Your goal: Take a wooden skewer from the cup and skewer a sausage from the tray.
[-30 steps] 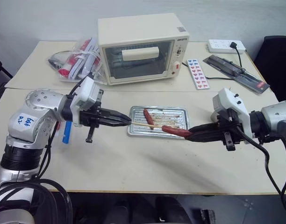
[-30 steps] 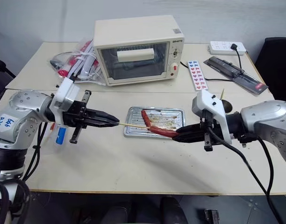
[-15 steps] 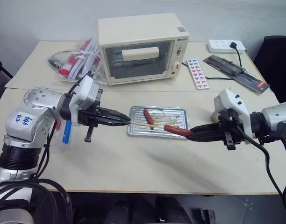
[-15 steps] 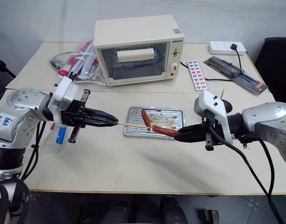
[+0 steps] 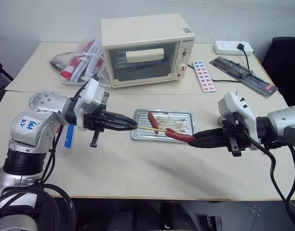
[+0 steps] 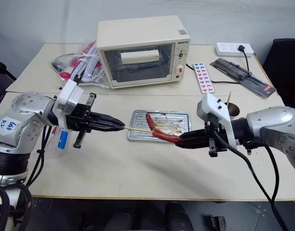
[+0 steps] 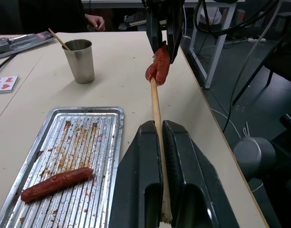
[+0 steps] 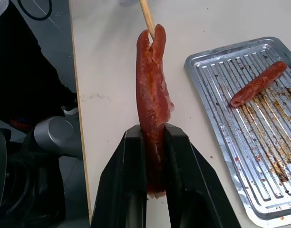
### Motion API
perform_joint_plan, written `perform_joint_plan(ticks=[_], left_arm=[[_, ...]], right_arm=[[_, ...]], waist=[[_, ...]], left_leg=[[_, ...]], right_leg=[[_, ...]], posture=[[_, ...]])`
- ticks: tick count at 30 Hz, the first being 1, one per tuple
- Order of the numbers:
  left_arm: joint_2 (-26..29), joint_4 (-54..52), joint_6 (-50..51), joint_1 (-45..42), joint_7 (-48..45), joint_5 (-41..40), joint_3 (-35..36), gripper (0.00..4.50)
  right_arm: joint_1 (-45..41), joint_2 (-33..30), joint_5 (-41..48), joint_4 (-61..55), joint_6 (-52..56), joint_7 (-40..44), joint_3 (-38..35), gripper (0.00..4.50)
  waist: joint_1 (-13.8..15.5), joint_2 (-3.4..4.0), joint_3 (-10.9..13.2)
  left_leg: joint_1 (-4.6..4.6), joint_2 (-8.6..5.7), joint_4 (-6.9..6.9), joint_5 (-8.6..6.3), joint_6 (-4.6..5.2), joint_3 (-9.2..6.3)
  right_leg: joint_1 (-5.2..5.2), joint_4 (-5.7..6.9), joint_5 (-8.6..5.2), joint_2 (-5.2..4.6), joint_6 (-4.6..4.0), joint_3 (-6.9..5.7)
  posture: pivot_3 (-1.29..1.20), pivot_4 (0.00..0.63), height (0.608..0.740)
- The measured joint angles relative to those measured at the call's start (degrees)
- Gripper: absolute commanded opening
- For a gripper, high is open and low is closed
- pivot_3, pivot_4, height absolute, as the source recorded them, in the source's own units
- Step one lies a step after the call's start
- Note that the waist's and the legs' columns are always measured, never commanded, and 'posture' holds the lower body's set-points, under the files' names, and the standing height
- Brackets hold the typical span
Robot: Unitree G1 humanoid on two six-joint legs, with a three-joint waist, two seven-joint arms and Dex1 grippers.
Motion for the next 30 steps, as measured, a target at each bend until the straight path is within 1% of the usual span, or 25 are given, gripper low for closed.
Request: perform_joint_plan(ticks=[6, 18, 20, 21, 24, 26, 30], left_arm=[[-0.6, -0.8, 0.7, -0.6, -0.3, -0.6, -0.1, 0.0], [-4.8, -1.6, 1.3, -1.7, 0.5, -0.6, -1.3, 0.0], [-5.4, -1.6, 1.2, -2.4, 0.9, -0.3, -1.7, 0.0], [-5.5, -1.6, 1.2, -2.4, 0.9, -0.3, -1.8, 0.0], [-5.7, -1.7, 1.0, -2.3, 0.9, 0.0, -2.5, 0.0], [-4.6, -1.7, 0.7, -1.7, 1.0, 0.2, -2.2, 0.0], [-2.1, -2.0, 0.6, 2.8, 2.7, 0.6, 0.4, 0.0]], right_arm=[[-2.1, 1.1, 1.4, 0.1, 1.0, -1.0, 0.0, 0.27], [-4.2, 2.3, 3.7, -0.1, 2.4, -1.6, 0.0, 0.27], [-4.8, 2.6, 4.2, -0.1, 2.6, -2.0, 0.1, 0.86], [-5.0, 2.6, 4.5, -0.1, 2.7, -2.0, 0.0, 0.99], [-5.7, 2.7, 5.1, -0.5, 2.6, -1.9, 0.1, 1.64], [-5.7, 2.6, 4.5, -0.9, 2.3, -2.0, 0.1, 2.18], [-6.4, 0.4, 0.4, -0.6, 0.1, -1.4, 0.3, 2.18]], waist=[[0.0, 0.0, 0.0], [0.0, 0.0, 0.0], [0.0, 0.0, 0.0], [0.0, 0.0, 0.0], [0.0, 0.0, 0.0], [-0.1, 0.0, 0.0], [-0.1, 0.0, 0.0]], left_leg=[[0.0, 0.0, 0.03, 0.0, 0.0, 0.0], [-0.09, 0.01, 0.27, -0.05, 0.05, -0.02], [-0.09, 0.01, 0.27, -0.06, 0.05, -0.02], [-0.09, 0.01, 0.27, -0.07, 0.05, -0.02], [-0.1, 0.01, 0.28, -0.07, 0.05, -0.02], [-0.1, 0.01, 0.28, -0.07, 0.05, -0.02], [-0.09, 0.02, 0.27, -0.08, 0.04, -0.02]], right_leg=[[0.0, 0.0, 0.0, 0.0, 0.0, 0.0], [0.0, 0.06, 0.0, 0.0, 0.0, -0.03], [0.0, 0.07, 0.0, 0.0, 0.0, -0.03], [0.0, 0.07, 0.0, 0.0, 0.0, -0.03], [0.0, 0.06, 0.0, 0.0, 0.0, -0.04], [0.0, 0.06, 0.0, 0.01, 0.0, -0.03], [-0.01, 0.06, 0.0, 0.01, 0.0, -0.02]], posture=[[0.0, 0.15, 0.74], [0.0, 0.15, 0.74], [0.0, 0.15, 0.74], [0.0, 0.15, 0.74], [0.0, 0.15, 0.74], [0.0, 0.15, 0.74], [0.0, 0.15, 0.74]])
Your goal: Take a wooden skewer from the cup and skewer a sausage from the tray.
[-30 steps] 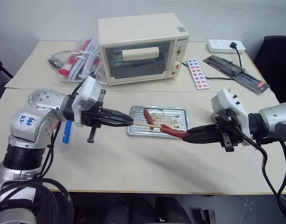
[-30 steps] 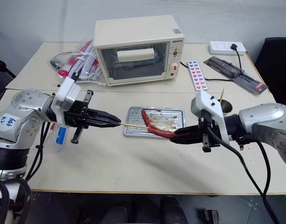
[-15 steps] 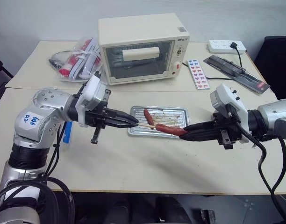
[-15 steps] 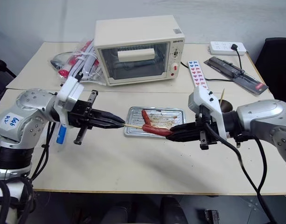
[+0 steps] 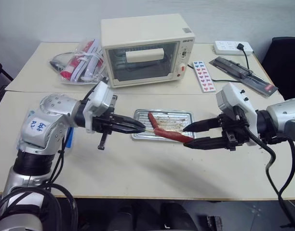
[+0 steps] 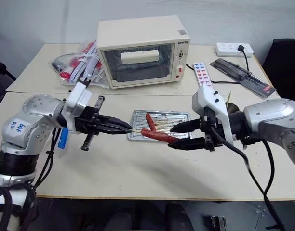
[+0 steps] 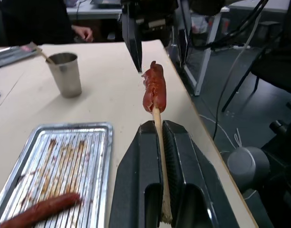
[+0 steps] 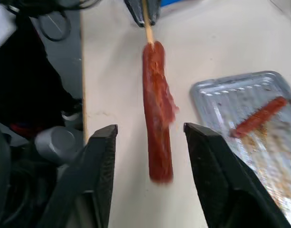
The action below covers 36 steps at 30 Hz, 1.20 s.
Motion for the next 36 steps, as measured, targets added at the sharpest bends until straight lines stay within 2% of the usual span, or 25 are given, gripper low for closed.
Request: perform_joint_plan(ticks=[3, 6, 9, 15, 17, 19, 23, 30, 32, 33, 36], left_arm=[[1.7, -2.0, -1.2, 5.8, 3.4, 1.0, 4.1, 0.0], [1.0, -8.8, -1.7, 14.4, 11.4, 1.8, 10.4, 0.0], [-2.4, -15.7, -1.7, 22.8, 21.3, 3.7, 16.4, 0.0], [-12.1, -23.5, -1.6, 35.2, 41.1, 10.6, 25.7, 0.0], [-15.1, -25.0, -1.6, 38.0, 46.9, 12.9, 28.6, 0.0], [-19.4, -24.8, -1.6, 41.3, 54.0, 15.2, 34.8, 0.0], [-20.0, -22.5, -2.2, 44.1, 57.7, 16.0, 41.2, 0.0], [-18.6, -17.1, -4.1, 45.1, 56.3, 15.2, 42.4, 0.0], [-17.8, -15.6, -4.3, 44.2, 56.1, 14.8, 42.2, 0.55], [-17.7, -15.3, -4.3, 43.9, 56.1, 14.7, 42.2, 0.65], [-17.5, -15.0, -4.6, 43.8, 55.9, 14.4, 41.9, 1.35]], right_arm=[[-2.6, -1.2, -2.5, 2.4, -1.8, 1.3, 0.0, 2.18], [-5.6, -0.5, -3.1, 3.7, -2.9, 1.7, 0.1, 2.18], [-7.5, 2.7, -2.6, 4.6, -2.6, 0.8, 0.2, 2.64], [-10.5, 7.8, -3.0, 5.7, -2.9, -0.3, 1.4, 4.2], [-11.4, 9.5, -3.9, 6.6, -3.3, -0.6, 2.7, 4.2], [-12.2, 11.3, -4.9, 7.9, -4.4, -0.1, 3.8, 4.2], [-12.9, 12.9, -6.0, 8.4, -5.2, 0.6, 5.0, 4.2], [-13.9, 13.9, -7.0, 9.1, -5.4, 1.6, 5.0, 4.2], [-13.9, 14.0, -7.0, 9.3, -5.4, 1.7, 5.0, 4.26], [-13.9, 14.2, -7.1, 9.3, -5.4, 1.7, 5.0, 4.26], [-13.9, 14.3, -7.5, 9.3, -5.4, 1.7, 5.0, 4.26]], waist=[[0.1, 0.0, 0.0], [0.1, 0.0, 0.0], [0.1, 0.0, 0.0], [0.4, -0.04, 0.0], [0.4, -0.1, -0.1], [0.2, -0.12, -0.1], [0.9, -0.12, -0.1], [1.6, -0.2, -0.1], [1.5, -0.2, -0.1], [1.5, -0.2, -0.1], [1.3, -0.2, -0.1]], left_leg=[[0.0, 0.02, -0.01, -0.01, -0.01, -0.01], [-0.03, 0.03, -0.02, -0.08, 0.03, 0.02], [-0.04, 0.02, 0.01, -0.12, 0.07, 0.04], [-0.09, 0.02, 0.21, -0.19, 0.12, 0.07], [-0.11, 0.04, 0.24, -0.21, 0.11, 0.06], [-0.11, 0.04, 0.24, -0.23, 0.11, 0.09], [-0.41, 0.04, 0.39, -0.24, 0.1, 0.07], [-0.47, 0.02, 0.42, -0.28, 0.15, 0.06], [-0.47, 0.03, 0.4, -0.28, 0.15, 0.06], [-0.48, 0.03, 0.4, -0.28, 0.14, 0.06], [-0.48, 0.03, 0.38, -0.29, 0.14, 0.08]], right_leg=[[-0.02, -0.02, 0.0, 0.0, 0.0, -0.01], [-0.03, -0.08, 0.0, 0.0, 0.0, 0.04], [-0.03, -0.07, 0.0, 0.0, 0.0, 0.06], [-0.03, 0.0, 0.02, 0.01, 0.03, 0.05], [-0.03, -0.01, 0.02, 0.01, 0.03, 0.03], [-0.06, 0.01, 0.02, 0.04, 0.03, 0.04], [-0.29, 0.05, 0.03, 0.02, 0.04, 0.01], [-0.3, -0.03, 0.04, 0.0, 0.06, -0.01], [-0.32, -0.02, 0.04, 0.0, 0.06, -0.01], [-0.33, -0.01, 0.04, 0.0, 0.06, -0.01], [-0.35, -0.02, 0.04, 0.0, 0.06, 0.01]], posture=[[0.0, 0.15, 0.74], [0.0, 0.15, 0.74], [0.0, 0.15, 0.74], [0.0, 0.15, 0.74], [0.0, 0.15, 0.74], [0.0, 0.15, 0.74], [0.0, 0.15, 0.74], [0.0, 0.15, 0.74], [0.0, 0.15, 0.74], [0.0, 0.15, 0.74], [0.0, 0.15, 0.74]])
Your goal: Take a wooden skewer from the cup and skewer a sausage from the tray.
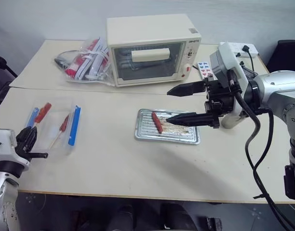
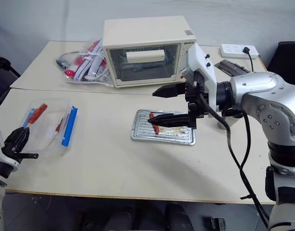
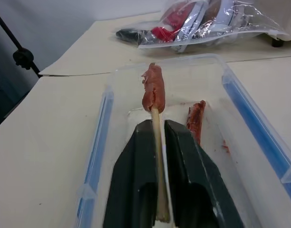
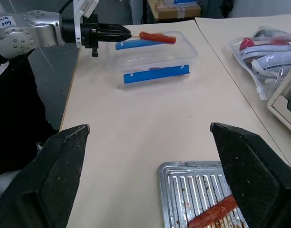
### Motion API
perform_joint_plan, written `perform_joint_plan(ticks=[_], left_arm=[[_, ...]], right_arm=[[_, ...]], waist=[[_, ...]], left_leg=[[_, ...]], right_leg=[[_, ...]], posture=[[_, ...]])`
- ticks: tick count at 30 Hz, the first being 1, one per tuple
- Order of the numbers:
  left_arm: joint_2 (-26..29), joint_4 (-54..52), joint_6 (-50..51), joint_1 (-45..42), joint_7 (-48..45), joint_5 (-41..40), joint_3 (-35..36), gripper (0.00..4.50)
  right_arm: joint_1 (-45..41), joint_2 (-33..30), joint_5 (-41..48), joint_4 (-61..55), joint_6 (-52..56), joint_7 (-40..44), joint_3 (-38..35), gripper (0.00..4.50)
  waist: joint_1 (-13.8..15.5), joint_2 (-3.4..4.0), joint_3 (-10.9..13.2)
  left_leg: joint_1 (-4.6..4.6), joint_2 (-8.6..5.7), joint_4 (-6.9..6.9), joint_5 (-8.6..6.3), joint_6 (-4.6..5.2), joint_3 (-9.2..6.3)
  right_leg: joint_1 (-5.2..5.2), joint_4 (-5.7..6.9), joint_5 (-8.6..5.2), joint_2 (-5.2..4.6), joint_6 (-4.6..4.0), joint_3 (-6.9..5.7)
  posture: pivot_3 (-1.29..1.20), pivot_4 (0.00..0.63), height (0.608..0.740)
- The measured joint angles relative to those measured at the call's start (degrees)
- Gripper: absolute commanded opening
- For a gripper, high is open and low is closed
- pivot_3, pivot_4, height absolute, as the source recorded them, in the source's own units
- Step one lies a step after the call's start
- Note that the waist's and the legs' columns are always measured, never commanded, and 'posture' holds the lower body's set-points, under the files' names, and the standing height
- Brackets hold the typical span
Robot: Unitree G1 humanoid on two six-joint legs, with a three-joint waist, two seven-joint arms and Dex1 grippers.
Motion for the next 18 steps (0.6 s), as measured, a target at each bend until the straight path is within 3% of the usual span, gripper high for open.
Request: perform_joint_plan(ticks=[4, 13, 18], left_arm=[[0.1, -0.7, 0.2, 0.8, -0.3, -1.5, 0.3, 2.2], [5.2, -5.9, 6.6, 14.2, -9.8, -19.2, 15.6, 2.2], [8.6, -4.8, 7.9, 19.6, -14.2, -23.2, 21.2, 2.2]], right_arm=[[0.0, 0.4, -1.3, 0.2, -0.6, 0.1, 0.0, 4.26], [0.2, 1.1, -4.1, 2.4, -2.5, 2.8, 1.9, 4.26], [0.8, 1.2, -5.2, 2.9, -3.3, 4.2, 2.0, 4.26]], waist=[[0.0, 0.0, 0.0], [-0.5, -0.04, 0.0], [-0.5, 0.0, 0.0]], left_leg=[[0.0, 0.01, -0.01, 0.0, -0.01, 0.0], [-0.01, 0.04, -0.03, -0.02, -0.02, 0.0], [0.0, 0.03, -0.03, -0.03, 0.0, -0.01]], right_leg=[[-0.02, 0.01, 0.0, 0.01, 0.0, 0.01], [-0.02, -0.04, -0.01, 0.01, -0.02, 0.0], [0.01, -0.07, -0.02, -0.01, -0.04, -0.01]], posture=[[0.0, 0.15, 0.74], [0.0, 0.15, 0.74], [0.0, 0.15, 0.74]])
